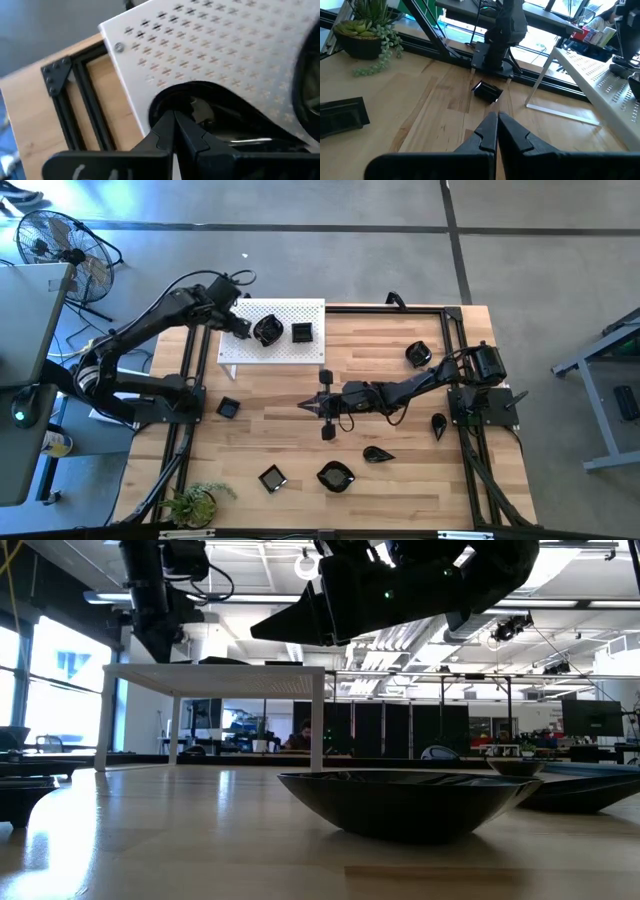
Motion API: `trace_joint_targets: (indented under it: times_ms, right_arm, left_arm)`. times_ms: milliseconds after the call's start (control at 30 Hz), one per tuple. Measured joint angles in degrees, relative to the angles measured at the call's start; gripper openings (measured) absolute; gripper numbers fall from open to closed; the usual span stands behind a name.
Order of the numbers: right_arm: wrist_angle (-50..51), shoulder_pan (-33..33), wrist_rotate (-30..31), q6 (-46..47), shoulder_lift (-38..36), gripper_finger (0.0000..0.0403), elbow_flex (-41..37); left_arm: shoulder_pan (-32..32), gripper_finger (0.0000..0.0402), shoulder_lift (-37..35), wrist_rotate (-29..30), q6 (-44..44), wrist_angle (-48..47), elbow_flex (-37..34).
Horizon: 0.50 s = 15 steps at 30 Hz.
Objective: Pick & Place Mini shaped plates
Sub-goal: Stack the drop-shaped plate on top of the drop-shaped plate on the shelf
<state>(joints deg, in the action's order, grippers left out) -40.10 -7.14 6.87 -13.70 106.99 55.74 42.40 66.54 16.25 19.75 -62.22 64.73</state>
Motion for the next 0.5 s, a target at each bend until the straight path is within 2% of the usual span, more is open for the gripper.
trace_joint_targets:
  times_ms: [300,400,500]
  right_arm:
    - [0.0,0.0,0.0,0.0,0.0,0.0001,0.0]
    - [0.0,0.0,0.0,0.1,0.0,0.0001,0.0]
    - [0.0,0.0,0.0,0.6,0.0,0.0001,0.0]
  left_arm:
    - [-7.3,0.0,0.0,-0.2,-8.1,7.8,0.0]
    - [-8.2,0.0,0.0,0.0,-9.4,5.9,0.0]
    - [-8.4,0.0,-0.4,1.3,-9.7,0.1,0.0]
